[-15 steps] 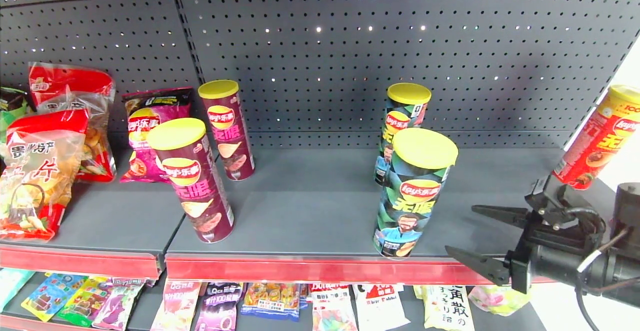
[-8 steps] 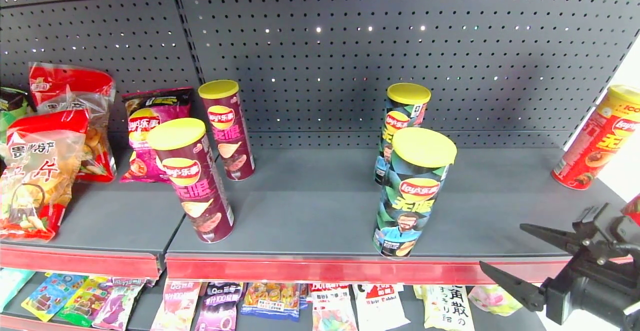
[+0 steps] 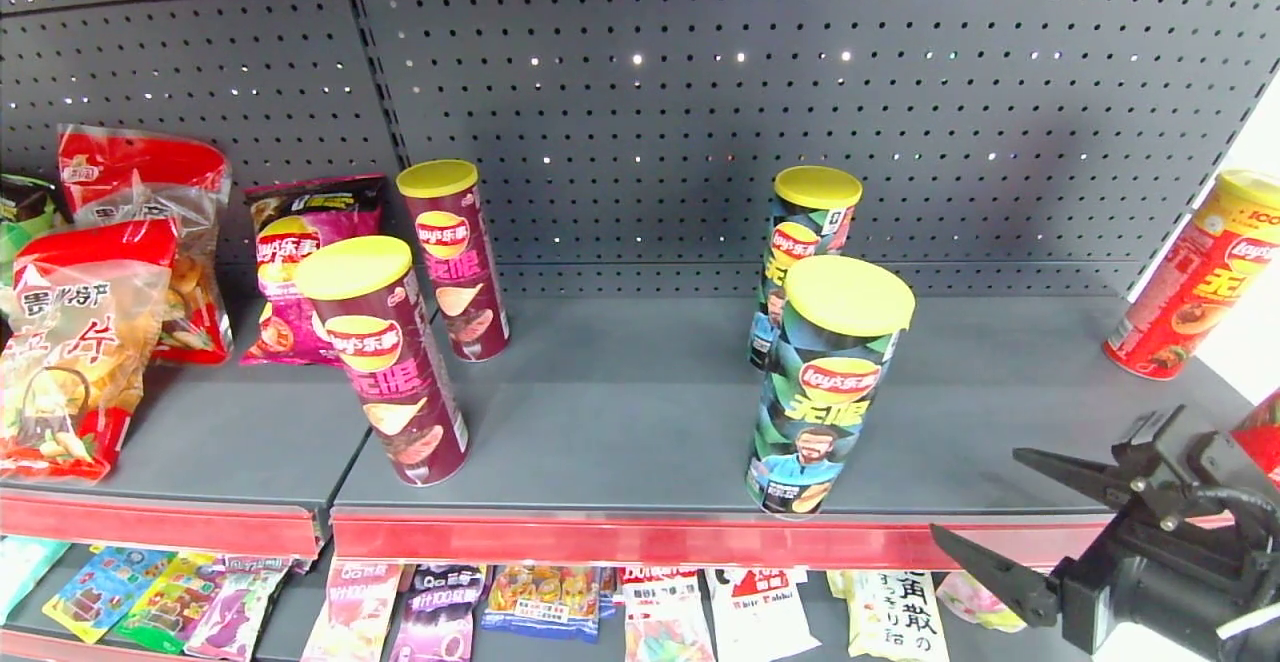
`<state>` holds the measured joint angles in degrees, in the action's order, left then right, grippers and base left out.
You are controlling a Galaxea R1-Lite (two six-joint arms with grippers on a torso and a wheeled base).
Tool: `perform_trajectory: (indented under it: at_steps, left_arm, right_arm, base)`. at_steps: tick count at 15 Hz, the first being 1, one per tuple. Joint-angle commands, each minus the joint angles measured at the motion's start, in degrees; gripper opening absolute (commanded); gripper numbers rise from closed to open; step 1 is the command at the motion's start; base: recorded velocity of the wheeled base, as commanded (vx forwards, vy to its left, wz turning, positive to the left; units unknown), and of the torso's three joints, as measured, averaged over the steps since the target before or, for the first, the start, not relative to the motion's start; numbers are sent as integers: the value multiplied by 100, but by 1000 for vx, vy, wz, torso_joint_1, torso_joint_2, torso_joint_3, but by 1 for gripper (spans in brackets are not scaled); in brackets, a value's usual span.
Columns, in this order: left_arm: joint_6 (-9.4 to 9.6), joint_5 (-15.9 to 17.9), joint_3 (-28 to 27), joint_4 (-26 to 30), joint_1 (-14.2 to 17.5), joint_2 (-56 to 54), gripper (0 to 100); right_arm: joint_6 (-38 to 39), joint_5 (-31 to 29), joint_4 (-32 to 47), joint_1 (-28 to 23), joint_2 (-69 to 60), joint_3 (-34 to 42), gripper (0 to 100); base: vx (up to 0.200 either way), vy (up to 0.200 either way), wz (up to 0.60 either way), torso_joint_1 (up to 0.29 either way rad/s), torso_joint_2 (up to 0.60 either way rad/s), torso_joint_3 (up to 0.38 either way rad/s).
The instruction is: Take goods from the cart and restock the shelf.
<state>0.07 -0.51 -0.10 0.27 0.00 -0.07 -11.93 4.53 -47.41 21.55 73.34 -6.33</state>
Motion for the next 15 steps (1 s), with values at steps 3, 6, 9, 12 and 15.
perform_trajectory:
  at_steps: [3, 6, 9, 12, 15]
  left_arm:
    - [1, -2, 1, 0, 0, 7, 100]
    - [1, -2, 1, 0, 0, 7, 100]
    - [1, -2, 1, 0, 0, 7, 100]
    - [1, -2, 1, 0, 0, 7, 100]
    - [1, -2, 1, 0, 0, 7, 100]
  right_arm:
    - [-37, 65, 4, 77, -180, 228, 100]
    - [104, 663, -5, 24, -241, 325, 100]
    - [165, 795, 4, -371, -944, 589, 100]
    - [209, 900, 531, -362, -1498, 536, 100]
    - [490, 2271, 496, -380, -707, -150, 100]
  base:
    - [0, 0, 0, 0, 0, 0]
    - [0, 0, 0, 0, 0, 0]
    - [0, 0, 0, 0, 0, 0]
    - [0, 0, 0, 0, 0, 0]
    - [0, 0, 0, 0, 0, 0]
